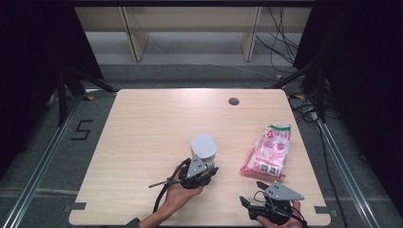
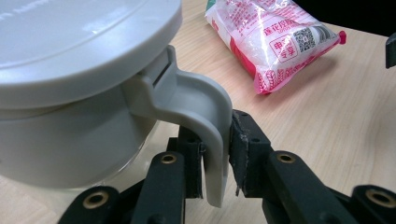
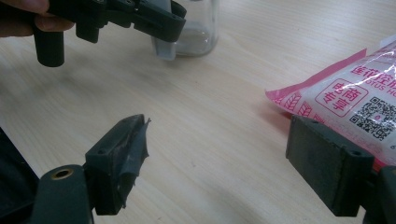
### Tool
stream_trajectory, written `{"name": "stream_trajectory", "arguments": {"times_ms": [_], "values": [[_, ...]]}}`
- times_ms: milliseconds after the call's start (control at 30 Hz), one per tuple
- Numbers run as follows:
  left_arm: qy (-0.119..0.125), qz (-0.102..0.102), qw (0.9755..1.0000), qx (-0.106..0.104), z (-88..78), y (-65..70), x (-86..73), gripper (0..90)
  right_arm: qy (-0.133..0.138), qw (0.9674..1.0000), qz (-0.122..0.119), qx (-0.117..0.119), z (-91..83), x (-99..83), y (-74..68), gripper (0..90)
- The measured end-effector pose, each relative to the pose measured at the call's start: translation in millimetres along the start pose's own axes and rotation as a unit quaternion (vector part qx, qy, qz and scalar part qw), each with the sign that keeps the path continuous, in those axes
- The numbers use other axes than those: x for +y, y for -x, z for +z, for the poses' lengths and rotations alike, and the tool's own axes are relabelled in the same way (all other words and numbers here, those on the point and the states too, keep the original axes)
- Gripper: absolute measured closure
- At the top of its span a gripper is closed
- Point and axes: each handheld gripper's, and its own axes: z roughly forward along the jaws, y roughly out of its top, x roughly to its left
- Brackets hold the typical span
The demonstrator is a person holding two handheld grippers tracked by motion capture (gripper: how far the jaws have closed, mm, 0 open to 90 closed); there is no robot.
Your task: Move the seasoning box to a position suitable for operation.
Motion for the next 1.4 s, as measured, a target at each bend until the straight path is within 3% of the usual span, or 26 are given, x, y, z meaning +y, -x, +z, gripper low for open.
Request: {"name": "stream_trajectory", "arguments": {"times_ms": [67,233,333,367,533,667,733,867,1000,1067,1233,1333,1400], "values": [[-0.001,-0.001,1.0,0.002,-5.8,-4.4,-2.0,73.4,-0.007,0.9998,0.019,0.008,-0.8,0.0,-1.9,21.5],[-0.003,-0.001,1.0,0.004,-16.1,-11.7,-5.8,71.5,-0.002,0.9999,0.01,0.005,-0.8,0.0,-0.6,21.5],[-0.006,-0.002,0.9999,0.015,-28.1,-20.9,-10.0,70.1,-0.009,0.9995,0.028,0.009,-1.5,-0.2,-3.9,21.6],[-0.005,-0.003,0.9998,0.019,-31.2,-23.5,-11.5,69.8,-0.005,0.9998,0.017,0.009,-0.8,0.0,-1.9,21.6],[-0.002,-0.013,0.9994,0.032,-45.6,-36.4,-18.0,68.5,-0.007,0.9998,0.019,0.008,-0.8,-0.1,-1.8,21.6],[0.002,-0.018,0.9986,0.049,-52.8,-46.5,-20.5,67.6,-0.001,1.0,-0.002,0.004,0.3,0.0,0.3,21.7],[0.001,-0.017,0.9985,0.052,-54.6,-50.5,-21.3,67.5,-0.01,0.9998,0.018,0.006,-1.1,0.1,-2.4,21.7],[0.0,-0.01,0.9957,0.092,-63.4,-66.1,-23.2,66.8,-0.007,0.9998,0.017,0.008,-0.9,-0.2,-1.7,21.7],[0.007,-0.025,0.9931,0.114,-64.8,-78.3,-24.6,66.7,-0.005,1.0,-0.006,0.005,-0.1,0.3,0.2,22.1],[0.007,-0.026,0.9918,0.125,-64.9,-83.4,-24.7,66.8,-0.008,0.9999,-0.001,0.012,0.0,0.3,-0.8,22.2],[0.011,-0.032,0.9906,0.133,-64.5,-91.4,-25.0,67.6,-0.007,0.9999,-0.006,0.014,0.8,0.4,-1.2,22.3],[0.013,-0.042,0.9883,0.146,-63.9,-96.8,-25.3,68.1,-0.01,0.9998,-0.007,0.015,0.8,0.5,-1.1,22.3],[0.014,-0.039,0.9884,0.146,-63.1,-100.6,-25.1,68.5,-0.005,0.9999,-0.008,0.012,0.9,0.3,-1.4,22.4]]}}
